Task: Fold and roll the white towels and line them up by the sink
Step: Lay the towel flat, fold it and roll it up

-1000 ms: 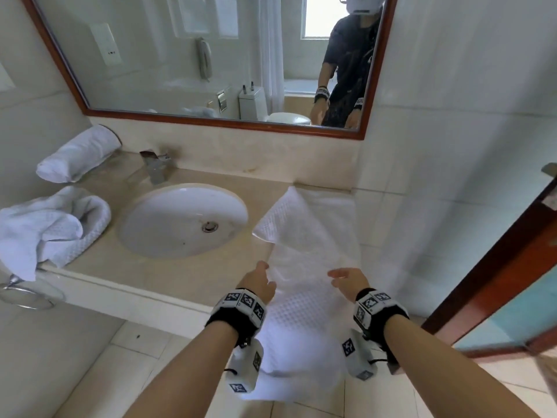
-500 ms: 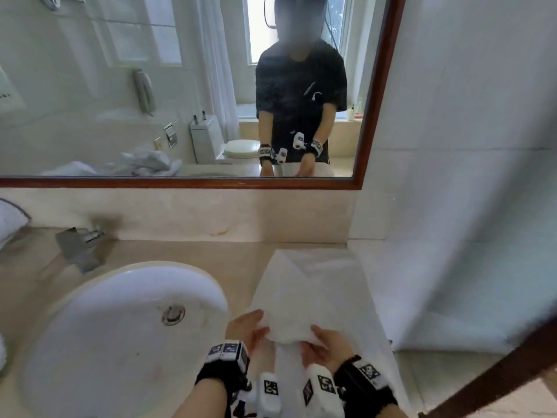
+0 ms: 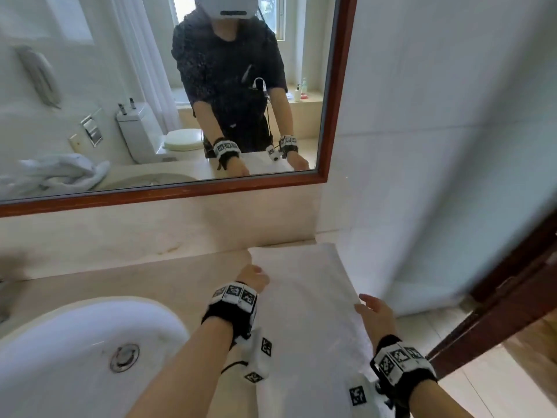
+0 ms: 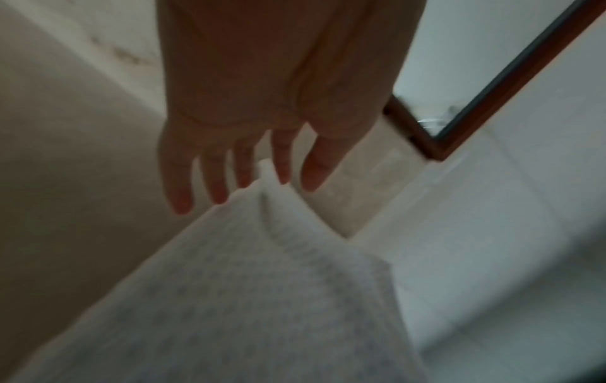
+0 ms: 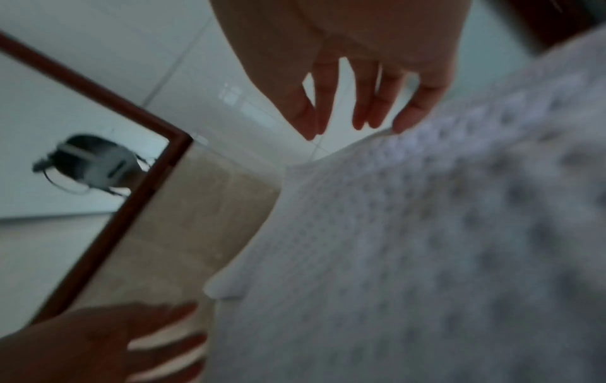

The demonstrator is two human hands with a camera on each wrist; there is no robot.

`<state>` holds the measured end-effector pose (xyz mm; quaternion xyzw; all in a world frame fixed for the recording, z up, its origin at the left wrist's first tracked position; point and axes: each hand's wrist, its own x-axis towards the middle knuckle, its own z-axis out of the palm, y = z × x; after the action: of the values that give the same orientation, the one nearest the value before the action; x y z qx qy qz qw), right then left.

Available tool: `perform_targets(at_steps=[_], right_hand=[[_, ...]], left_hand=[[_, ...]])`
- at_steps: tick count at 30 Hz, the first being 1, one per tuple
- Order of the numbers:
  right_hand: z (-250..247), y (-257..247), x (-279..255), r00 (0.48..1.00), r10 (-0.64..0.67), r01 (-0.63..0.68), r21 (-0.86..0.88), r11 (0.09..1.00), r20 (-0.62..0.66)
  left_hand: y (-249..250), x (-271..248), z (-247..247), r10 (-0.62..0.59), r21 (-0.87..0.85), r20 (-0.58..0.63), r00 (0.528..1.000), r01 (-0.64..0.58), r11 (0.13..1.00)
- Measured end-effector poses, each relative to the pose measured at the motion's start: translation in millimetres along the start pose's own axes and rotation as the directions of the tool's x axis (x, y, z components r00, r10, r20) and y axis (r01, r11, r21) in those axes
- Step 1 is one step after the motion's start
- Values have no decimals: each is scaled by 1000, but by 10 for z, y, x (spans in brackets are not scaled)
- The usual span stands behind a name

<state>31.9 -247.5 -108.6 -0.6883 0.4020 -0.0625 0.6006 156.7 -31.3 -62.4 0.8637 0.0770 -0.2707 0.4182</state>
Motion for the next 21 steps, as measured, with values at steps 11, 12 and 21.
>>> perform_targets(at_steps=[11,12,21], right_hand=[[274,-267,121,981,-175,193,-299,934,86],[317,-374,116,973,-216,230,-279,932,80],[414,-442,83,939,-53,170,-325,930,339]], left_hand=[[-420,86,-60,64,-95,-285,956,-94,991],[-369,80,-162,65,-134,-342,937,-117,984],[-656,-45,-490,-87,-321,-401,912,-51,946]])
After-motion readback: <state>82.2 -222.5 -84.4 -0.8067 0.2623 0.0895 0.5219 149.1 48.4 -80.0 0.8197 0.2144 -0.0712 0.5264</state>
